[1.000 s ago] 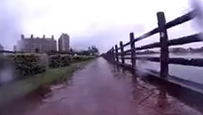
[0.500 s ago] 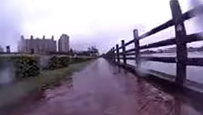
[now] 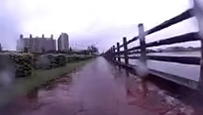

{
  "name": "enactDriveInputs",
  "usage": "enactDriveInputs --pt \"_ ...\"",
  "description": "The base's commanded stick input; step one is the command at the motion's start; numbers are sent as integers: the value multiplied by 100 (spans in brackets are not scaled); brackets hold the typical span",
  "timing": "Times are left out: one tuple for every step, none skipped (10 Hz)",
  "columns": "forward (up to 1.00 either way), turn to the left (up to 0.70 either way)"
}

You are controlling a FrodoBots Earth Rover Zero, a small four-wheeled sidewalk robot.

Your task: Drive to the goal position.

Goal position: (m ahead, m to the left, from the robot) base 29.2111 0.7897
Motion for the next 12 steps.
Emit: enactDriveInputs --pt "100 0" --pt "100 0" --pt "100 0" --pt "100 0" --pt "100 0" --pt "100 0" --pt "100 0" --pt "100 0" --pt "100 0" --pt "100 0" --pt "100 0" --pt "100 0"
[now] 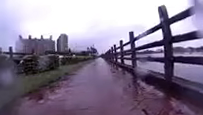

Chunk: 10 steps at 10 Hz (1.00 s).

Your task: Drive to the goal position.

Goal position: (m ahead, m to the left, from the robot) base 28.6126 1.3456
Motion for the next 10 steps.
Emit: enactDriveInputs --pt "100 0" --pt "100 0" --pt "100 0" --pt "100 0" --pt "100 0" --pt "100 0" --pt "100 4" --pt "100 11" --pt "100 28" --pt "100 28"
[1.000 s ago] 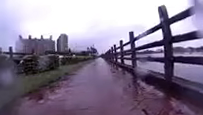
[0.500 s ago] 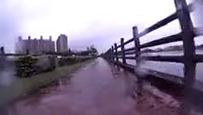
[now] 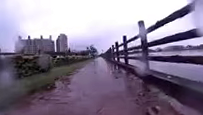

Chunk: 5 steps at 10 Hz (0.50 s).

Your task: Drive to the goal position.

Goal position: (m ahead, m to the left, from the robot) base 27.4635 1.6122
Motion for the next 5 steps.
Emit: enactDriveInputs --pt "100 0" --pt "100 0" --pt "100 0" --pt "100 0" --pt "100 0"
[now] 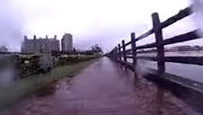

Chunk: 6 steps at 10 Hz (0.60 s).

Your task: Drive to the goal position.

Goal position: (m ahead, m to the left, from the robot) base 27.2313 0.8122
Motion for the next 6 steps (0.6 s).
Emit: enactDriveInputs --pt "100 0" --pt "100 0" --pt "100 0" --pt "100 0" --pt "100 0" --pt "100 0"
